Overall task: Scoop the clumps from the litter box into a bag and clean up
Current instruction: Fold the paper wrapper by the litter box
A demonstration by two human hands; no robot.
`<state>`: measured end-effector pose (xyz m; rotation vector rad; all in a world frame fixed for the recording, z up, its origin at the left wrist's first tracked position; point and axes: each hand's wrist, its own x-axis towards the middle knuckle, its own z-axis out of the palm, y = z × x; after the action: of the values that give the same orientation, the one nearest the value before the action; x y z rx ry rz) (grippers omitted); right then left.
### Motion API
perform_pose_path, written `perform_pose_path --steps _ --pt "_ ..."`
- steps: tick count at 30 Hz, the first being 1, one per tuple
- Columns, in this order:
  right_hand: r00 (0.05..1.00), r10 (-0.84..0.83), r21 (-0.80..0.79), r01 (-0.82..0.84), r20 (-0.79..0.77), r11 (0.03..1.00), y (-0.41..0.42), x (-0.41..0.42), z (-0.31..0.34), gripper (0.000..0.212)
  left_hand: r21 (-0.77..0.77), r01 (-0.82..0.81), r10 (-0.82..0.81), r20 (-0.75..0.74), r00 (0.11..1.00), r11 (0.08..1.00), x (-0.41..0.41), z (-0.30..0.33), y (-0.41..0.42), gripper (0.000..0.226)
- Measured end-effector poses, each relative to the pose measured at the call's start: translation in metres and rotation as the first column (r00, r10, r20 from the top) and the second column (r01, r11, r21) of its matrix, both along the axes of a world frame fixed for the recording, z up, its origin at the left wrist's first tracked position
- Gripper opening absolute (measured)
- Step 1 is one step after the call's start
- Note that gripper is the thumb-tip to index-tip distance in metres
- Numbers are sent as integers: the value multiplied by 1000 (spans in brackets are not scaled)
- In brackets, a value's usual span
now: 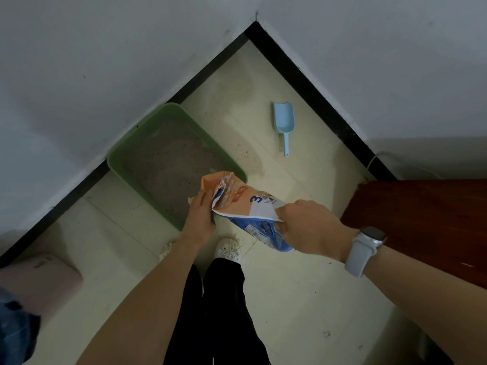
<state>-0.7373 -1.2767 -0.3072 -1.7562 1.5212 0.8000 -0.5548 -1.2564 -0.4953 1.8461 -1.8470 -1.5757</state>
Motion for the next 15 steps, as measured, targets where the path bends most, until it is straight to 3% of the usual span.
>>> perform_pose_path --steps 5,9,15 --pt "1000 2 -5 -2 10 1000 -6 0 3 27 17 -75 75 4 997 997 -10 4 -2 66" --pt "1000 1 6 -1 6 1000 -11 2 4 21 -80 -119 111 -100 989 990 -12 3 -11 72" --pt "1000 -15 27 15 0 1000 -19 4 4 7 -81 -173 158 -164 974 982 -15 18 -29 65"
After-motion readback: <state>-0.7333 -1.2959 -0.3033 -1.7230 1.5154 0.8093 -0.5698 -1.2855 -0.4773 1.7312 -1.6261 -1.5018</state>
